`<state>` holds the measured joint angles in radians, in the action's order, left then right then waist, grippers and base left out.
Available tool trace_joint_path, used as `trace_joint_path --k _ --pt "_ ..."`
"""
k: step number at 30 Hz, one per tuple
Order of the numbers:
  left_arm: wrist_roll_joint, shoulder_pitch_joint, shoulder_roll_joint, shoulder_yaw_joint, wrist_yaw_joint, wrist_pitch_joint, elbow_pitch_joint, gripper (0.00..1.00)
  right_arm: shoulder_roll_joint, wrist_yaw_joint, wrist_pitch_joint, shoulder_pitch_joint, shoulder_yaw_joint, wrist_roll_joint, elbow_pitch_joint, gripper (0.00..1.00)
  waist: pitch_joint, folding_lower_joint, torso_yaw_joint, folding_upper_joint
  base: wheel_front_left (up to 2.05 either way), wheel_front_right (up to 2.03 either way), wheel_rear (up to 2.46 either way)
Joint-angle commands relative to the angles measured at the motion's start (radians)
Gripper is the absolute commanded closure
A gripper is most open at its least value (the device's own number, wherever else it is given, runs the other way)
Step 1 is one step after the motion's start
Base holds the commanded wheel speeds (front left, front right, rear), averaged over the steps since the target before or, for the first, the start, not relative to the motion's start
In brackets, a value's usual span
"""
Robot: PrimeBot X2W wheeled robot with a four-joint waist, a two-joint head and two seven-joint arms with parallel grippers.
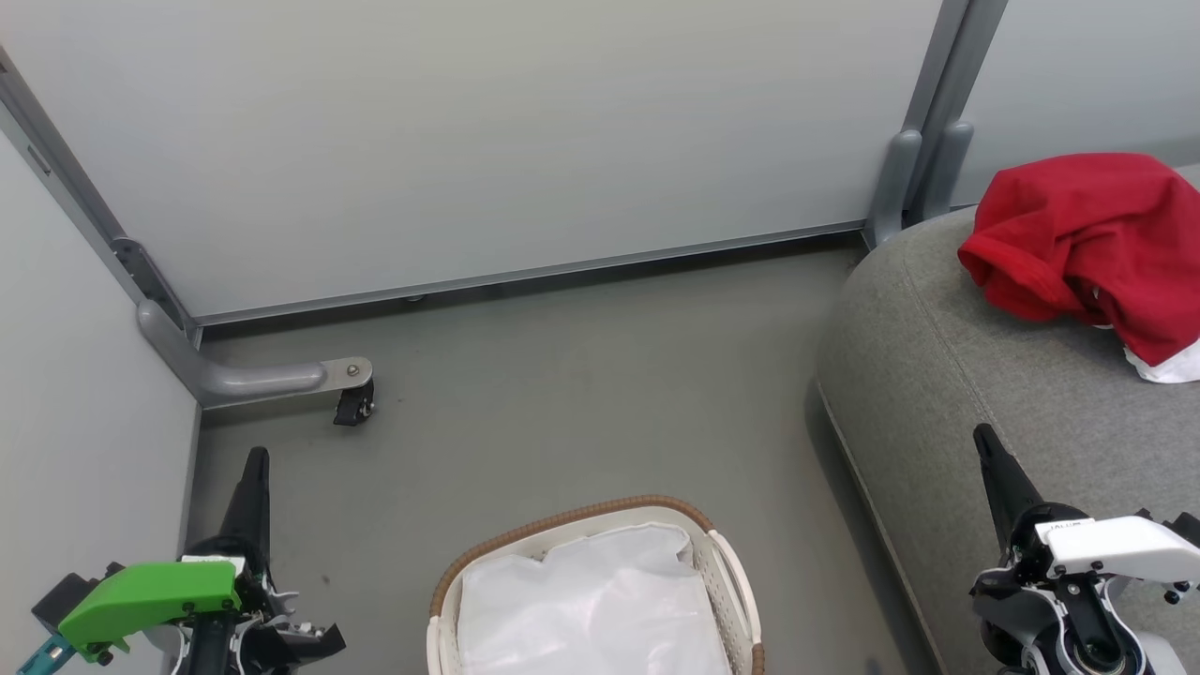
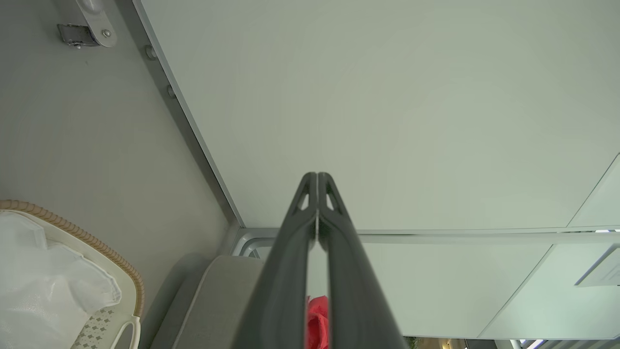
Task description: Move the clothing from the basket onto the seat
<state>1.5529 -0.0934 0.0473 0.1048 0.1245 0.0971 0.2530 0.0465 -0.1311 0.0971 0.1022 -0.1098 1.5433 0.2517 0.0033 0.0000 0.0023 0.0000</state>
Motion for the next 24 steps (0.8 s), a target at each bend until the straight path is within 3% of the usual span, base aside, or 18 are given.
trace_joint_path --k 1,9,24 --pt "0.019 -0.019 0.005 0.007 0.008 0.007 -0.007 1.0 0.006 0.001 0.009 0.01 -0.004 0.021 -0.006 1.0 0.0 0.0 0.0 0.0 0.0 0.0 0.0" --pt "0.065 -0.022 0.005 0.012 0.01 0.021 -0.01 1.0 0.006 0.001 0.02 0.01 -0.006 0.076 -0.01 1.0 0.0 0.0 -0.002 0.0 0.0 0.0 0.0" --pt "0.062 -0.021 0.005 0.012 0.009 0.021 -0.009 1.0 0.006 0.001 0.02 0.01 -0.006 0.071 -0.009 1.0 0.0 0.0 -0.002 0.0 0.0 0.0 0.0"
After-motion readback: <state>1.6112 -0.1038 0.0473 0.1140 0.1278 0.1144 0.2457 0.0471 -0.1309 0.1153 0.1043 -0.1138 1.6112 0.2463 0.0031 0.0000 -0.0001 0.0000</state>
